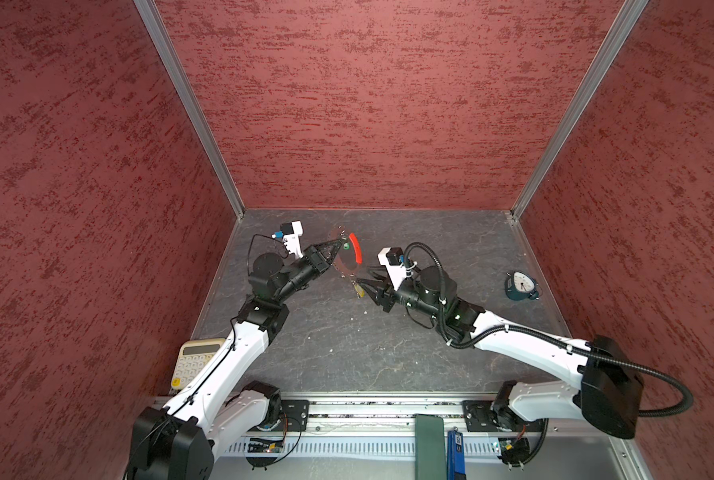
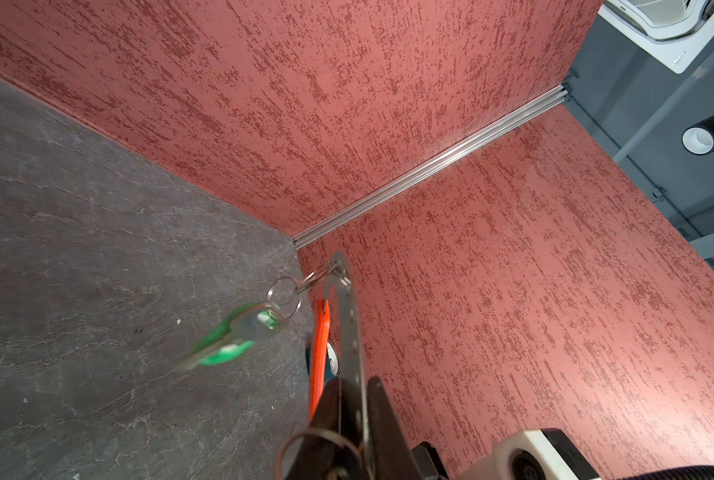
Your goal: Remove the keys from the keyring
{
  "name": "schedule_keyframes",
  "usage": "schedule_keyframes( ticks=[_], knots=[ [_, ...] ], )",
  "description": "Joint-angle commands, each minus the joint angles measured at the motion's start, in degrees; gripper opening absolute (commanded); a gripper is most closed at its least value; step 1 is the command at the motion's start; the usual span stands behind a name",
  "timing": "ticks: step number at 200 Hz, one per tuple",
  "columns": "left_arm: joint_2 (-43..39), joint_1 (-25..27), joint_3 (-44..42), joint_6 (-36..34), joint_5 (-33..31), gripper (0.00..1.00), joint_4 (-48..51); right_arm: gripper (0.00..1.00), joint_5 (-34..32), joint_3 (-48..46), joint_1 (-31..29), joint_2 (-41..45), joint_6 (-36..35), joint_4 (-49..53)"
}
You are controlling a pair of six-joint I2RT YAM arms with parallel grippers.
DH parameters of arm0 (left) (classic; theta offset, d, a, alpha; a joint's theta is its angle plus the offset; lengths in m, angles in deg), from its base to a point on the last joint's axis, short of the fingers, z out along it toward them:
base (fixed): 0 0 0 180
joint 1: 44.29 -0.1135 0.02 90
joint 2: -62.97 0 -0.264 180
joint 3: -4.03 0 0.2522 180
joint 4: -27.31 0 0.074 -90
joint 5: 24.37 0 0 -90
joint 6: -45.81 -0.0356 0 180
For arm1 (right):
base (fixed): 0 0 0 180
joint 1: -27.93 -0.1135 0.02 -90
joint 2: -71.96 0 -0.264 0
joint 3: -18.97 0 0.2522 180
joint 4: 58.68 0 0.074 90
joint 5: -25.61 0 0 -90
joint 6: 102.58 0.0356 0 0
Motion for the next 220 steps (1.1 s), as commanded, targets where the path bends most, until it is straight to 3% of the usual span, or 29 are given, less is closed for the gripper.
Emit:
schedule_keyframes(
  ticks=[1,92,176,220],
  knots=[
    [-1.6,0.4,0.5,-2.4,-1.9,0.16,0.3,0.42,-3.9,1.6,-1.1,-0.7,-2.0,-3.6],
    [-2.0,0.5,0.3,-2.5,-1.8,0.15,-0.3,0.43,1.5,3.6,-2.1,-4.2,-1.5,-3.3],
    [-2.2,0.5,-0.1,-2.6,-2.5,0.12,-0.4,0.42,-1.9,2.0,-3.6,-3.3,-1.5,-4.9],
    [-2.2,0.5,-0.2,-2.7,-2.5,0.12,-0.4,0.33,-2.3,3.0,-3.6,-4.0,-1.8,-5.0]
  ],
)
